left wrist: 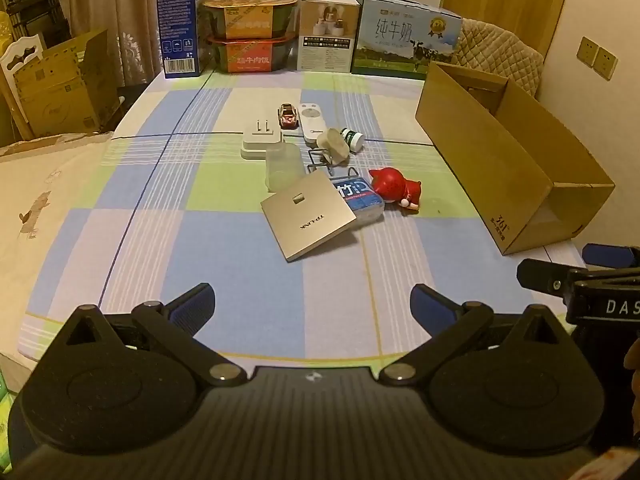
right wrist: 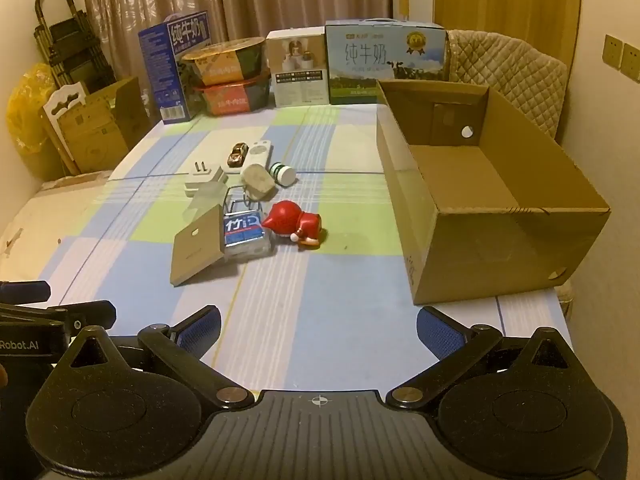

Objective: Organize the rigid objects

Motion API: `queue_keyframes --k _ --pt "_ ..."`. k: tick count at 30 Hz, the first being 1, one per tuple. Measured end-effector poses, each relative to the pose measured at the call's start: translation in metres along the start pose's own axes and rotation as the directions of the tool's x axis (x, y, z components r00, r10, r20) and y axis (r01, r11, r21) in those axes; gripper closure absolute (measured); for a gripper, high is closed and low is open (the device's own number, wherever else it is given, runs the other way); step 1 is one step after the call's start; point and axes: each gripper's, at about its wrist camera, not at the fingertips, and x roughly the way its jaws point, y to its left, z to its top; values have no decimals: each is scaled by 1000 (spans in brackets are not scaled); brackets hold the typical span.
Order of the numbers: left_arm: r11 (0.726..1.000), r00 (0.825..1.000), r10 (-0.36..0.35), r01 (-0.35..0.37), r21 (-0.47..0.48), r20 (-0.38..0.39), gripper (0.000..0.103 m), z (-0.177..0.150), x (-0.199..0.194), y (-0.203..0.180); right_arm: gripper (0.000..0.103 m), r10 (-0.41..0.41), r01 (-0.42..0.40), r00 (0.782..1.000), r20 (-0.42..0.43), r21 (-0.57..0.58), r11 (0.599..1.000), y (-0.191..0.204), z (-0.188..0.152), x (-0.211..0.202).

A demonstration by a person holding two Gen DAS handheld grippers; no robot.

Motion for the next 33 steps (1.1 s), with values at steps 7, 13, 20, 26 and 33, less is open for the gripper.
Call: queue_keyframes --k 7,13,20,26,33 --pt "1000 1000 4 -4 -11 4 1 0 0 2 2 2 -2 1000 12 -3 1000 1 -6 -1" --pt "1000 1000 -4 4 -11 1 1 -1 0 1 2 -1 1 1000 11 -1 1000 1 -5 -1" --pt "1000 1000 -8 8 -15 3 1 0 -1 1 2 -1 1 1000 11 0 1000 1 -4 -2" --pt "1000 1000 -10 10 -19 2 1 1 -1 1 2 -5 5 1000 16 -4 1000 2 -4 -3" --pt "1000 1000 -14 14 -22 3 1 0 -1 1 2 -6 6 1000 15 -6 1000 2 -4 -3"
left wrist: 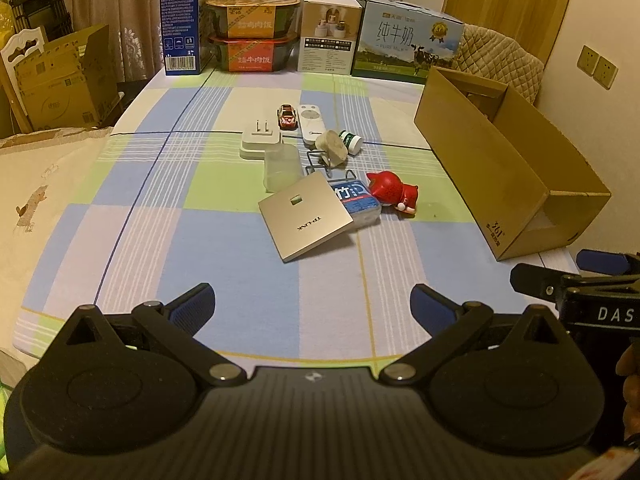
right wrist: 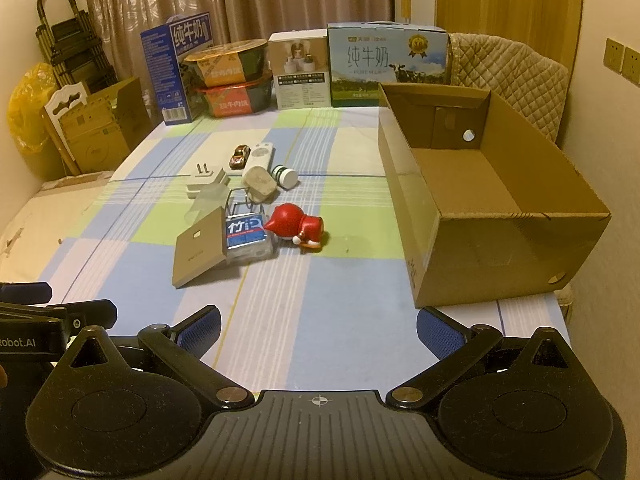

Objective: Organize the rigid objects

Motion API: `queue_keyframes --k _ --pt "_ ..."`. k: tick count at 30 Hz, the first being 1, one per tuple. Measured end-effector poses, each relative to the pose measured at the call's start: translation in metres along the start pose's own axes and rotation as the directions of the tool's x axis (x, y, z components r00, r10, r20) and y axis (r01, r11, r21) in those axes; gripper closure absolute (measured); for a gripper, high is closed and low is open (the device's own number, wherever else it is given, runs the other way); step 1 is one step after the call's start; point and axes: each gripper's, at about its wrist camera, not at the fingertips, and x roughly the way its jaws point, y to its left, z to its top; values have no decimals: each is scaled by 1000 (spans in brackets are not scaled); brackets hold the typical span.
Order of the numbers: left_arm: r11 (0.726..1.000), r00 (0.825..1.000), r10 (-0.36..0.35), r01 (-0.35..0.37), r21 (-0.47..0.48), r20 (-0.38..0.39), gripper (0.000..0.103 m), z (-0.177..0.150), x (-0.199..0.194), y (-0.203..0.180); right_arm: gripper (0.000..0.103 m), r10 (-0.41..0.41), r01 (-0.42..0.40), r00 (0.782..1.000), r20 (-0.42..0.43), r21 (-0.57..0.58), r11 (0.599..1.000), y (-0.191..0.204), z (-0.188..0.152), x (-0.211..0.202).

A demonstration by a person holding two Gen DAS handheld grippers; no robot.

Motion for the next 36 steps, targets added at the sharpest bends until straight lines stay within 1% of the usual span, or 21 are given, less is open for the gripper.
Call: queue_keyframes --k 36 --pt "1000 1000 -10 10 -12 -6 1 0 0 -5 2 -1 1 1000 -1 8 1000 -3 -2 0"
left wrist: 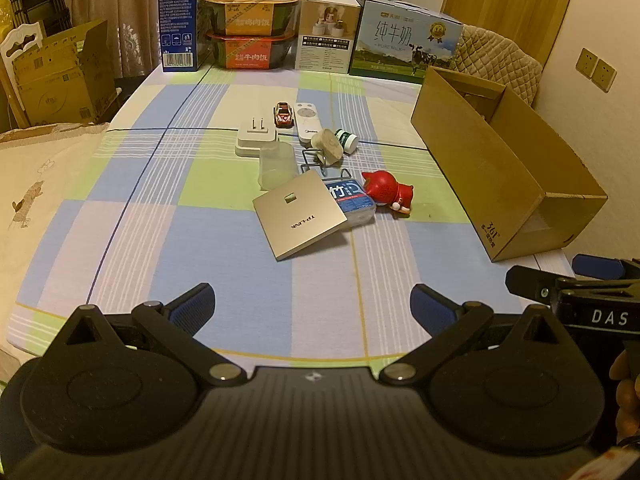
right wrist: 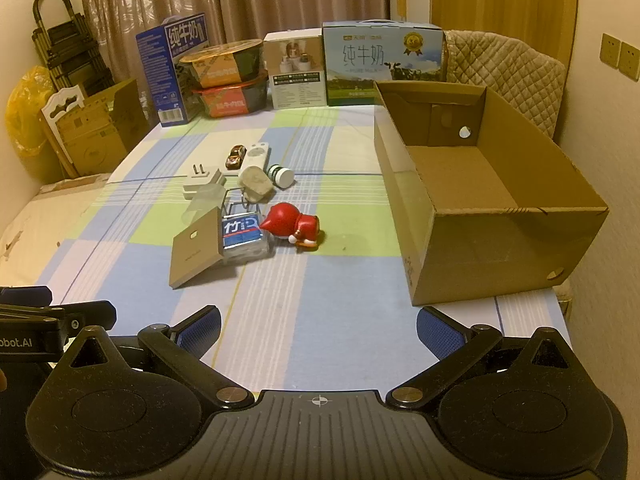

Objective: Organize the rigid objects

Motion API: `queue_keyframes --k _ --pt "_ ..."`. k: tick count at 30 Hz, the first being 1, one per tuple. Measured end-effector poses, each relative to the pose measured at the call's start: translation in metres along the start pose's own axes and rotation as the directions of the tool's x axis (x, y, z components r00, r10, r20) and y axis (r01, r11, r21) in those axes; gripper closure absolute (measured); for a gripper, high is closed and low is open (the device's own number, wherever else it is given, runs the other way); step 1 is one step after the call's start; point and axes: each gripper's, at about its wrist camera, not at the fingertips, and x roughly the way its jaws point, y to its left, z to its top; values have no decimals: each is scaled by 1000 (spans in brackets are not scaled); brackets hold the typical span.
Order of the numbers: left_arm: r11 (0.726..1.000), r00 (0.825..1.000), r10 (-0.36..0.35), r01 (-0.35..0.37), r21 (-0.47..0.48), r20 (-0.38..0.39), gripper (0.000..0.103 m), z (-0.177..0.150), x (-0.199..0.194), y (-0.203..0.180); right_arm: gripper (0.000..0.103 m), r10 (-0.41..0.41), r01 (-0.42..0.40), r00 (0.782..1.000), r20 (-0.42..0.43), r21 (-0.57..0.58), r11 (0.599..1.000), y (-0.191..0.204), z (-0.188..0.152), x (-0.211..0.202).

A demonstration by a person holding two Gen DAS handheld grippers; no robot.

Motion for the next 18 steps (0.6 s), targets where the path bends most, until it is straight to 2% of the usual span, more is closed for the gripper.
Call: queue_keyframes --k 18 --pt "1000 1000 -16 16 -15 -9 1 3 4 7 2 -3 3 1000 -2 1 1000 -2 -2 2"
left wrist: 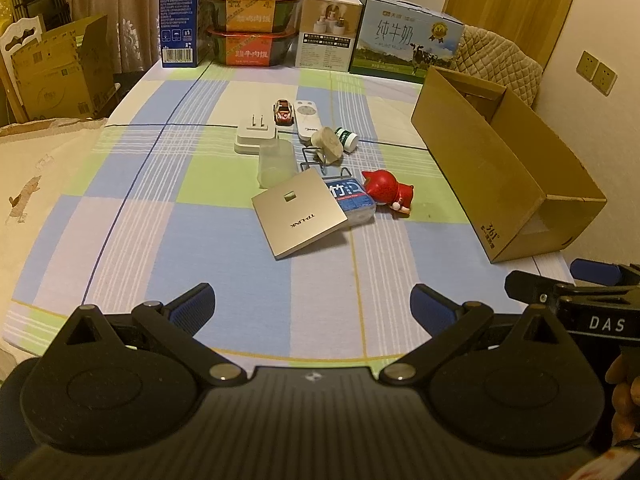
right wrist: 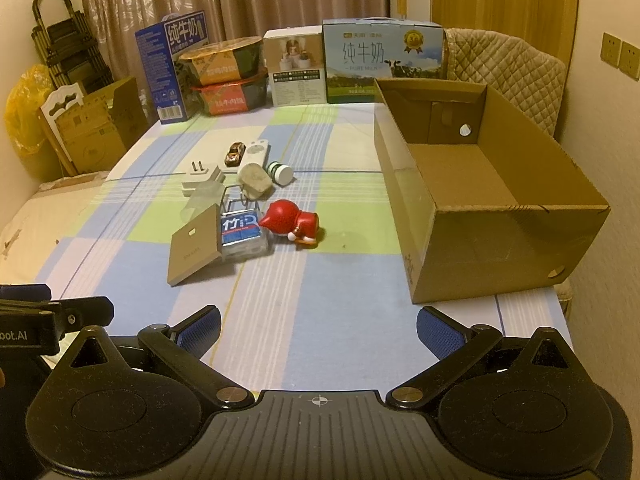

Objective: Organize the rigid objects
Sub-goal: 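Grasp the silver TP-LINK panel with the left tool while the right tool grasps the blue floss box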

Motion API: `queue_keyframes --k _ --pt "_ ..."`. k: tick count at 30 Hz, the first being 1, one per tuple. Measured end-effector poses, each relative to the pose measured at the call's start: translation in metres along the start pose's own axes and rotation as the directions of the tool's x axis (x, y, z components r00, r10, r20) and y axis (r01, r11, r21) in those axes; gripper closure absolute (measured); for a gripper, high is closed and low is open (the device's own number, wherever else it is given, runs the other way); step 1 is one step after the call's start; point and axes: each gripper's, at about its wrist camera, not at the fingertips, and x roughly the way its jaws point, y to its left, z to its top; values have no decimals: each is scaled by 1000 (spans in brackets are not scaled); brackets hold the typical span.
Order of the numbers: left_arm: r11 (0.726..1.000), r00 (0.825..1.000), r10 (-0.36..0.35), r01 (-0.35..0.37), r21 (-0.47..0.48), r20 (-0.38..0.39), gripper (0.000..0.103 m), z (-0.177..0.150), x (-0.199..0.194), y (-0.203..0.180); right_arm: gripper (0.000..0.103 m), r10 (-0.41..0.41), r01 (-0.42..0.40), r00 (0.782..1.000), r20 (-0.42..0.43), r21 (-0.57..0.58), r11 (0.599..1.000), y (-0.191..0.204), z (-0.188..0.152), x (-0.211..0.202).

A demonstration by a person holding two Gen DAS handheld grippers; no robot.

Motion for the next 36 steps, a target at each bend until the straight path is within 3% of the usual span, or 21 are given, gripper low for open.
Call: queue_keyframes --k 10,15,23,36 --pt "998 999 -21 19 -55 -34 1 14 22 19 2 5 -5 1000 1 -1 1000 -2 1 10" --pt "989 998 -56 51 -135 -31 1 27 42 33 2 30 -30 1000 6 -20 999 1 4 21" --pt "969 992 -107 91 -229 -58 1 47 87 50 2 80 -79 997 11 -90 993 10 12 51" --pt "959 980 -150 111 -261 -133 1 64 166 52 6 89 -92 996 -25 -143 986 5 23 112"
